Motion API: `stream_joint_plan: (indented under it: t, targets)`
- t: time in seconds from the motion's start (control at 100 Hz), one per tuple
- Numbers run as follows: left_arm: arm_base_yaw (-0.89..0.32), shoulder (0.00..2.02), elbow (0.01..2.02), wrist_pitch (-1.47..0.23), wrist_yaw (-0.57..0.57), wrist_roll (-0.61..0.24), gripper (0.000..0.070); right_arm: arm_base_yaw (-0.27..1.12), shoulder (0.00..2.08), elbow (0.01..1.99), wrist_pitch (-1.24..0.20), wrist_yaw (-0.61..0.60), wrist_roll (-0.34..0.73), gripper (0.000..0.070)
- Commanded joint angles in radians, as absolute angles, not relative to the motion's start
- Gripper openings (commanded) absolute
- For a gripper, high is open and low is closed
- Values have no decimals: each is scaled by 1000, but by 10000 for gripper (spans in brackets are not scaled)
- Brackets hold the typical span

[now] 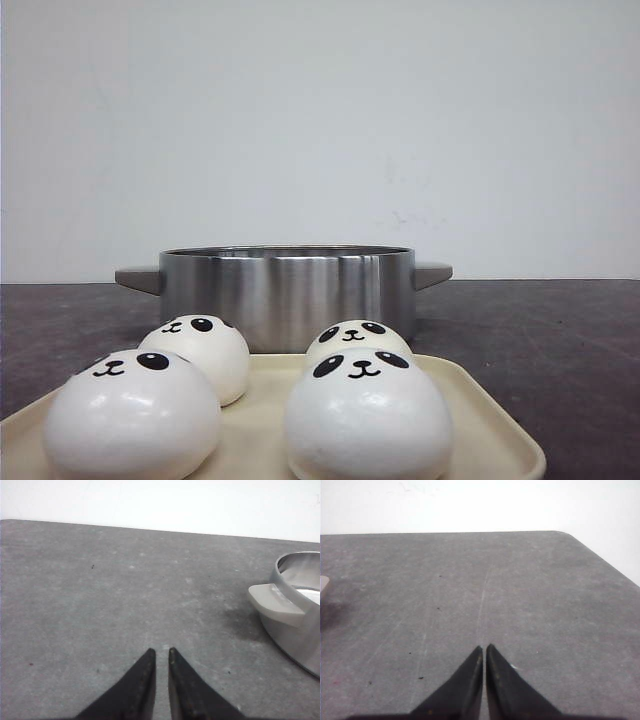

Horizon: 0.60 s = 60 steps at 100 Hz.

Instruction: Steam buns

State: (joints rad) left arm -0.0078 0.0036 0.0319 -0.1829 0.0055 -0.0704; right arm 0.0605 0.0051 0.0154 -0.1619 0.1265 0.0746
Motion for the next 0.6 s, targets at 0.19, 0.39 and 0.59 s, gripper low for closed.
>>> stream_joint_plan:
  t: [0.19,0.39,0.59]
  targets:
    - [-7,3,14,-187,4,-77,0,62,4,13,-158,99,173,4]
    - [-7,3,14,-179,44,-517,0,62,4,15,-100,-42,371,3]
    - [-7,3,60,-224,138,-532,0,62,4,25,128,-223,460,4]
